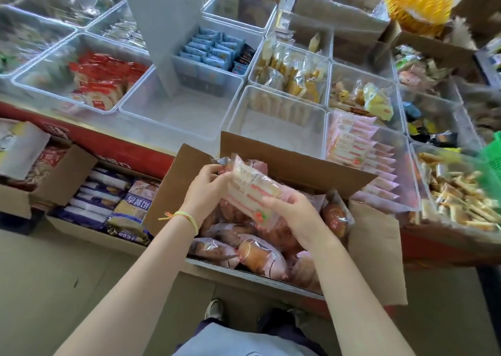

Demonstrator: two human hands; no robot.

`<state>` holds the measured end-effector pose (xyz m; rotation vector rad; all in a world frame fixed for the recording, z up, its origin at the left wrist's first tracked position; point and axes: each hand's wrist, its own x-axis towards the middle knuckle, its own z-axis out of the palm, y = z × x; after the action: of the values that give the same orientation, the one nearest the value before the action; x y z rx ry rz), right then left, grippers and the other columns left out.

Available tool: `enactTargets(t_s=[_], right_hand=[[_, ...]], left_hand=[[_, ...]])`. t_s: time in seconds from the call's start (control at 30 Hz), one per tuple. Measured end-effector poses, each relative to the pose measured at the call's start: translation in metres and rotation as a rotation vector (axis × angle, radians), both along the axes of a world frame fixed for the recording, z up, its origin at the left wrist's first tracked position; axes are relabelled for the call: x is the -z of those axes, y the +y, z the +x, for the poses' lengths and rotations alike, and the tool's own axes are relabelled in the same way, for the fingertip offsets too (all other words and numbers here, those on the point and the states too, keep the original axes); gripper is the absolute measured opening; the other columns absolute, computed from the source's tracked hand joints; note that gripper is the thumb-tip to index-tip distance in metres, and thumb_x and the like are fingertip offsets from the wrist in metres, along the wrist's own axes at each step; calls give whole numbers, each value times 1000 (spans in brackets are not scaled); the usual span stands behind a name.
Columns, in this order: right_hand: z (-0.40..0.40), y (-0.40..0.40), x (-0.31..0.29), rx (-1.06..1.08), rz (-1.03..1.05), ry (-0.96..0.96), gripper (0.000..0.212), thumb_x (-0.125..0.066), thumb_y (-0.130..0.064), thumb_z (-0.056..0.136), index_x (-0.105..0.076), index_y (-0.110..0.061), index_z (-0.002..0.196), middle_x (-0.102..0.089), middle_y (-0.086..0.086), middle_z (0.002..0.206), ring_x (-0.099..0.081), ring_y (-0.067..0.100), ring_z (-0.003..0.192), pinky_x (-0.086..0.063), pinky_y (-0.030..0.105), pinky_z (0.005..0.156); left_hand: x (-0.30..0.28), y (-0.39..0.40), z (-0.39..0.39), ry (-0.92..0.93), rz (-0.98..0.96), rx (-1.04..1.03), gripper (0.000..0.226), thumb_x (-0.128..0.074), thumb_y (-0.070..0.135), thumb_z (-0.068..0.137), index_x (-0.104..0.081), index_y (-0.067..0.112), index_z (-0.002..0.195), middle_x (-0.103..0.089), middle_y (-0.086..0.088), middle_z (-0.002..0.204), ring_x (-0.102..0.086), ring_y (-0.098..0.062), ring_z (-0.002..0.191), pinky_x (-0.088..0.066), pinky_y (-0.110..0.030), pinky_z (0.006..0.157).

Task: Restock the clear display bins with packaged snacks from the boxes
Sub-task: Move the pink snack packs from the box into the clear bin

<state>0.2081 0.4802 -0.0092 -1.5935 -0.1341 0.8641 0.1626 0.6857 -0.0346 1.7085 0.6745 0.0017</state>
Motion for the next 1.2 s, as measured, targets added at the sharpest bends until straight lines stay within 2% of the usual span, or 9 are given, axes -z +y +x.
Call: enactTargets(t_s=[0.17,0.33,0.47,0.57,0.67,0.77,0.87,1.03,1.2], right_hand=[[31,-48,-31,204,318,80,45,-71,-20,87,-63,-6,129,-65,19,130,-62,34,122,-50,48,103],[55,-93,-42,324,202,-134,63,-78,-41,81,-61,-6,130,-67,14,128,-62,33,122,-47,53,104],[88,-138,-52,385,46,-262,31,-77,-25,85,-68,-14,113,-76,2,108,-73,16,101,-60,34,82],[135,-173,-49,446,-220,-471,61,-83,-57,73,-69,-8,107,-72,15,106,-71,28,99,-60,47,83],[183,-201,-42,385,-497,-650,68,-66,-73,68,-73,-18,107,-63,11,105,-63,21,94,-56,36,83],[224,-218,-21,362,-550,-561,75,-61,-78,60,-71,-17,102,-67,2,103,-64,19,95,-57,42,84],[249,-221,17,308,-569,-423,45,-76,-51,79,-67,-17,106,-70,4,99,-66,22,92,-57,46,82],[259,-220,60,278,-536,-290,22,-67,-24,91,-58,-13,107,-66,6,100,-59,23,89,-43,32,66],[258,-224,67,223,-578,-279,29,-63,-30,95,-56,-18,121,-57,-3,102,-56,20,99,-45,32,82]], left_hand=[[-40,-39,28,-149,-462,153,28,-63,40,93,-68,19,111,-73,-7,107,-70,-21,95,-59,-38,76],[-63,-96,72,-206,-500,194,23,-68,29,88,-63,10,99,-73,-10,96,-70,-20,79,-57,-30,58],[-74,-135,119,-270,-354,280,14,-75,25,86,-67,17,95,-75,-7,95,-69,-21,86,-55,-37,74],[-86,-163,164,-352,-187,314,10,-76,14,84,-69,19,88,-74,-6,89,-69,-11,81,-57,-28,74],[-83,-186,213,-388,71,327,15,-80,17,80,-68,23,74,-67,1,75,-58,-10,68,-49,-25,68],[-56,-201,256,-287,283,349,18,-79,29,81,-70,14,75,-65,0,72,-53,-15,65,-48,-33,68],[-26,-210,282,-144,376,346,15,-77,31,82,-75,17,86,-69,5,72,-65,-17,69,-55,-32,73],[4,-221,300,151,464,414,21,-65,27,92,-74,8,96,-73,-7,83,-71,-23,81,-59,-35,74],[22,-219,299,329,458,404,24,-53,20,97,-66,2,106,-73,-7,97,-73,-23,83,-61,-37,74]])
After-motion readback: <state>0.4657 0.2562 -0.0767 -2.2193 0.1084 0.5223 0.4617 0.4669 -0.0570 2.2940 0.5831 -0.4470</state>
